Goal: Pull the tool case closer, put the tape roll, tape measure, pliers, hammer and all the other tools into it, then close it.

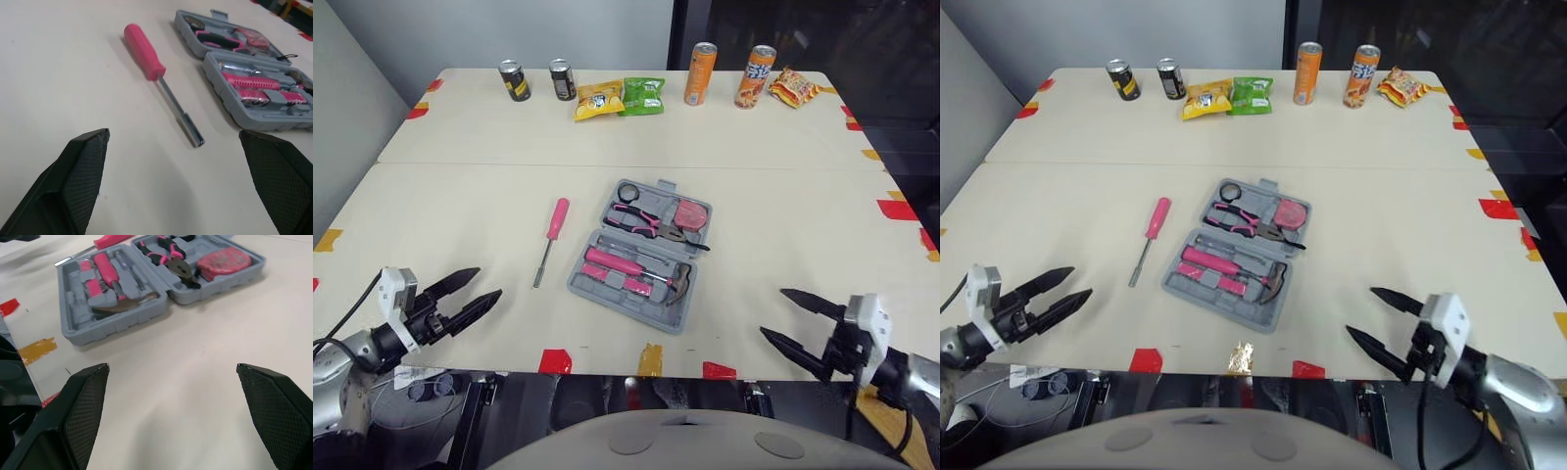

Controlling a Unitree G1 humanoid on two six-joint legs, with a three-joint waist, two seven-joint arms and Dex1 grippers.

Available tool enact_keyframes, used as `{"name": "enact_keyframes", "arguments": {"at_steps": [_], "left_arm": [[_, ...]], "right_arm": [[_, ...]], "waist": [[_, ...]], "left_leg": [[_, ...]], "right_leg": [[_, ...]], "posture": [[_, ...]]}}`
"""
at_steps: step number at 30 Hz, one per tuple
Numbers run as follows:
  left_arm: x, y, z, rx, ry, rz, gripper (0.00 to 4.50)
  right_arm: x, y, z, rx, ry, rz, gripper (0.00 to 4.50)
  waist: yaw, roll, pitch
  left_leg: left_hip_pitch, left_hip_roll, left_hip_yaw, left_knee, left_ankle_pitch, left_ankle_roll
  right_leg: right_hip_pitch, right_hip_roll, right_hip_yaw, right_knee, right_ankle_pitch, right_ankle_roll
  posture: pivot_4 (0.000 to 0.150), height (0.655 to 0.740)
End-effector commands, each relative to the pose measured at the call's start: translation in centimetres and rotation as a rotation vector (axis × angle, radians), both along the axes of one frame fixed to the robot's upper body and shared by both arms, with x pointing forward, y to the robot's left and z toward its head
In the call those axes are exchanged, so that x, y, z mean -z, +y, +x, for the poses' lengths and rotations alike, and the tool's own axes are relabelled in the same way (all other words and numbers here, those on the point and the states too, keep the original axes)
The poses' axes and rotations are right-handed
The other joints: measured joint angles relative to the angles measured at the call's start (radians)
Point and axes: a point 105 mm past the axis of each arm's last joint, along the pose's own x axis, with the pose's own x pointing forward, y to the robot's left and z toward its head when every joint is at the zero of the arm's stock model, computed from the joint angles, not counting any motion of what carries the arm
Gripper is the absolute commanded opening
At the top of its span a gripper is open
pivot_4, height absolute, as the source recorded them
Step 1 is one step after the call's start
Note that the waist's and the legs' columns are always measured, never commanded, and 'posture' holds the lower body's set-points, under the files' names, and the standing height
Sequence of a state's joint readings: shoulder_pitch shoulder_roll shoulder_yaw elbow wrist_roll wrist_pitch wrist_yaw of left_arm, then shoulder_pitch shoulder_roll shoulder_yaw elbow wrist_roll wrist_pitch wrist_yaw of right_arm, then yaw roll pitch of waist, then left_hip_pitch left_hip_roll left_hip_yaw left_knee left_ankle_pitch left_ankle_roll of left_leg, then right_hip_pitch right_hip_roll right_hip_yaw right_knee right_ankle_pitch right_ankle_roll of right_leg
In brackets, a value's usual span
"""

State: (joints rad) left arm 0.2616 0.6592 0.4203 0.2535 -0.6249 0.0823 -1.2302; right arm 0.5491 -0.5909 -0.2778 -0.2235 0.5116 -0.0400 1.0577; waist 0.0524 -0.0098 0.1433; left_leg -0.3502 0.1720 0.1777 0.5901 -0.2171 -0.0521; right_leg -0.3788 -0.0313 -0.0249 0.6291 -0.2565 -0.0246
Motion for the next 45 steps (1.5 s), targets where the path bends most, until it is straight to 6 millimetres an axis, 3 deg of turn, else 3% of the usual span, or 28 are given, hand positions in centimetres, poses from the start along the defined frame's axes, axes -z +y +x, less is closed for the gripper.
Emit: {"name": "enact_keyframes", "arguments": {"at_steps": [1, 8, 14, 18, 23, 28, 36, 45], "left_arm": [[-3.0, -1.3, 1.1, 0.022, -0.078, 0.024, 4.50], [-8.7, -6.9, 3.3, 0.117, -0.166, 0.057, 4.50], [-10.2, -7.8, 6.0, 0.125, -0.168, 0.080, 4.50], [-10.3, -7.1, 7.6, 0.093, -0.123, 0.123, 4.50], [-9.9, -6.5, 8.8, 0.014, -0.078, 0.110, 4.50], [-8.2, -6.1, 8.6, -0.145, -0.058, 0.129, 4.50], [-5.0, -4.8, 8.4, -0.341, 0.063, 0.172, 4.50], [-2.9, -6.5, 9.7, -0.402, 0.103, 0.152, 4.50]], "right_arm": [[-0.7, -0.6, 0.3, 0.018, -0.049, 0.012, 4.48], [-0.9, 0.3, 1.7, 0.028, -0.077, 0.018, 4.48], [-2.2, 2.3, 3.4, 0.007, -0.132, 0.023, 4.48], [-4.6, 4.8, 3.1, -0.146, -0.218, 0.044, 4.48], [-6.3, 6.1, 3.5, -0.244, -0.239, 0.059, 4.48], [-8.1, 7.5, 4.0, -0.330, -0.265, 0.079, 4.48], [-8.6, 7.9, 4.7, -0.374, -0.254, 0.078, 4.48], [-9.5, 8.2, 5.1, -0.402, -0.265, 0.097, 4.48]], "waist": [[0.001, -0.001, 0.001], [0.006, 0.001, 0.003], [-0.004, 0.003, 0.003], [-0.012, 0.003, 0.003], [-0.011, 0.003, 0.002], [-0.010, 0.003, 0.002], [-0.003, 0.002, 0.003], [0.002, 0.002, 0.003]], "left_leg": [[0.000, 0.000, 0.000, 0.000, 0.000, 0.000], [-0.001, 0.000, -0.001, 0.000, 0.005, 0.009], [0.000, 0.000, -0.002, 0.000, 0.006, 0.010], [-0.001, -0.001, -0.002, 0.000, 0.006, 0.010], [-0.001, -0.001, -0.003, 0.001, 0.006, 0.010], [-0.002, -0.001, -0.003, 0.002, 0.006, 0.010], [-0.002, -0.001, -0.004, 0.002, 0.006, 0.010], [-0.003, -0.001, -0.004, 0.003, 0.006, 0.011]], "right_leg": [[0.000, 0.000, 0.000, 0.000, 0.000, 0.000], [0.001, 0.000, -0.002, 0.000, 0.000, 0.000], [0.001, 0.000, -0.003, 0.002, 0.000, 0.000], [0.000, 0.000, -0.003, 0.001, 0.000, 0.000], [0.000, -0.001, -0.003, 0.001, 0.000, 0.000], [0.001, -0.001, -0.003, 0.001, 0.001, 0.000], [0.001, -0.001, -0.004, 0.001, 0.001, 0.000], [0.001, -0.001, -0.004, 0.001, 0.001, 0.000]], "posture": [[0.150, 0.7400], [0.150, 0.7400], [0.150, 0.7400], [0.150, 0.7400], [0.150, 0.7400], [0.150, 0.7400], [0.150, 0.7400], [0.150, 0.7400]]}}
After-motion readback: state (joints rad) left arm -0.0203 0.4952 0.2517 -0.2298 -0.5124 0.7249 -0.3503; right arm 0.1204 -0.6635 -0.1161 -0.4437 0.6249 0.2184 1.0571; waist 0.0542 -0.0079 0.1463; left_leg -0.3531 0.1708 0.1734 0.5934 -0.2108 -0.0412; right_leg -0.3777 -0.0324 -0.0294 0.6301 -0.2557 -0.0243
